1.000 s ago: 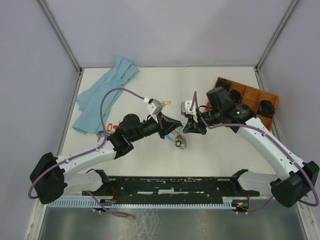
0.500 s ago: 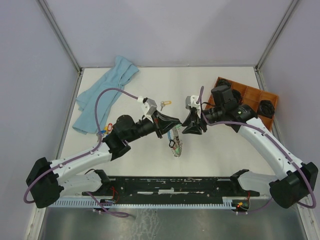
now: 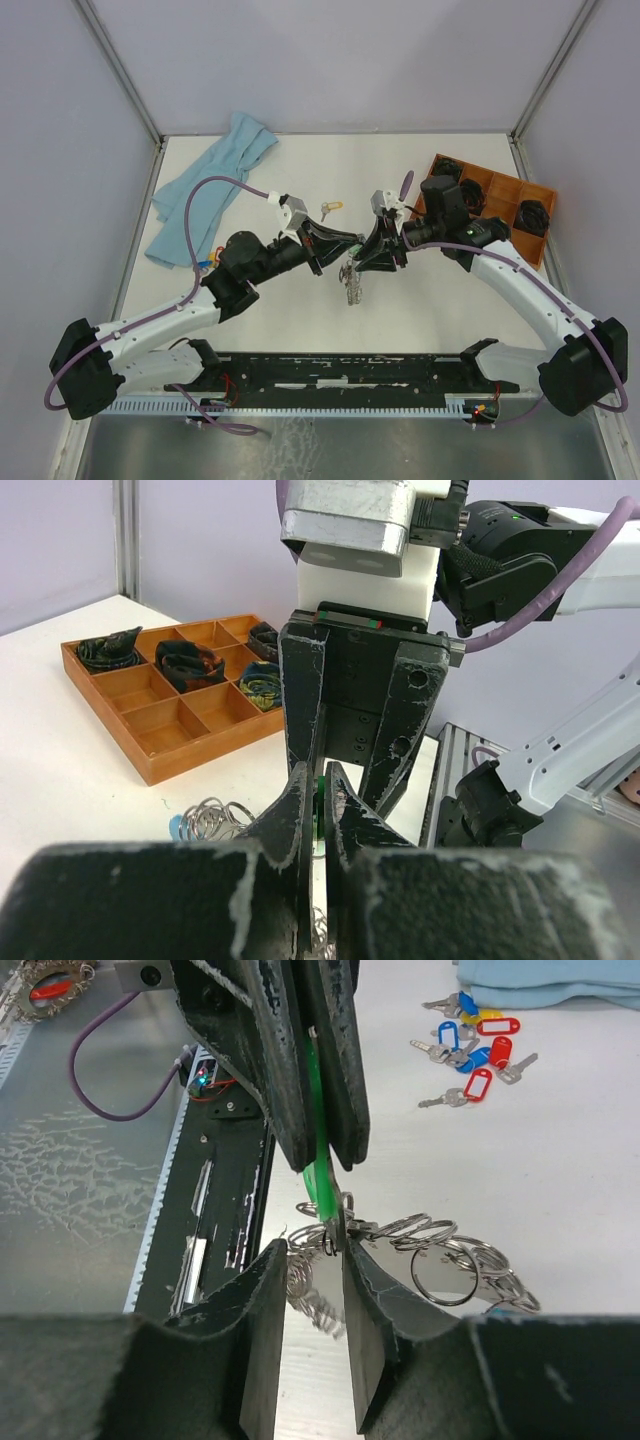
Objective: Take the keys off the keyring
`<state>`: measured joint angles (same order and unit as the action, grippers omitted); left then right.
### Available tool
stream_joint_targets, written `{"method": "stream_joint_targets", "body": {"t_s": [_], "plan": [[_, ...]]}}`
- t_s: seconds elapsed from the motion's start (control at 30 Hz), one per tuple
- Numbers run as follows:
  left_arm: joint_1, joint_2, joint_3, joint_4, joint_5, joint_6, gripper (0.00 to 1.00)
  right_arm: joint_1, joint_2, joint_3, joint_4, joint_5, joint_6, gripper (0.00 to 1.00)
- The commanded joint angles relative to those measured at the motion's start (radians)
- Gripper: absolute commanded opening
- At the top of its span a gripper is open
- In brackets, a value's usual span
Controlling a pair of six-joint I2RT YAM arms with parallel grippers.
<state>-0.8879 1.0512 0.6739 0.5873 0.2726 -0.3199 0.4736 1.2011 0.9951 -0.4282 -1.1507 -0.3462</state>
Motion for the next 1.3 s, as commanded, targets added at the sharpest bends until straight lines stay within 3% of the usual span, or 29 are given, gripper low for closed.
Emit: {"method": "stream_joint_targets", "body": {"t_s": [0.0, 0.23, 0.47, 0.63, 0.97, 1.27], "plan": [[-0.001, -0.034, 0.007, 0.111, 0.025, -0.012, 0.03, -0.004, -0.008, 0.004, 0.094, -0.042, 0.057, 0.35], [-0.002, -0.037, 0.003, 0.111, 0.023, -0.015, 0.03, -0.004, -0.012, 0.008, 0.096, -0.012, 0.067, 0.3], [-0.002, -0.041, 0.0, 0.108, 0.021, -0.015, 0.03, -0.004, -0.015, 0.013, 0.08, -0.002, 0.053, 0.13], [-0.001, -0.028, 0.008, 0.08, 0.02, -0.003, 0.03, -0.001, -0.021, 0.064, -0.041, 0.044, -0.04, 0.02], [-0.001, 0.062, 0.053, 0.045, 0.069, 0.005, 0.03, 0.04, 0.055, 0.251, -0.432, 0.185, -0.285, 0.01], [-0.002, 0.086, 0.057, 0.066, 0.076, 0.0, 0.03, 0.066, 0.119, 0.301, -0.503, 0.232, -0.297, 0.03]]}}
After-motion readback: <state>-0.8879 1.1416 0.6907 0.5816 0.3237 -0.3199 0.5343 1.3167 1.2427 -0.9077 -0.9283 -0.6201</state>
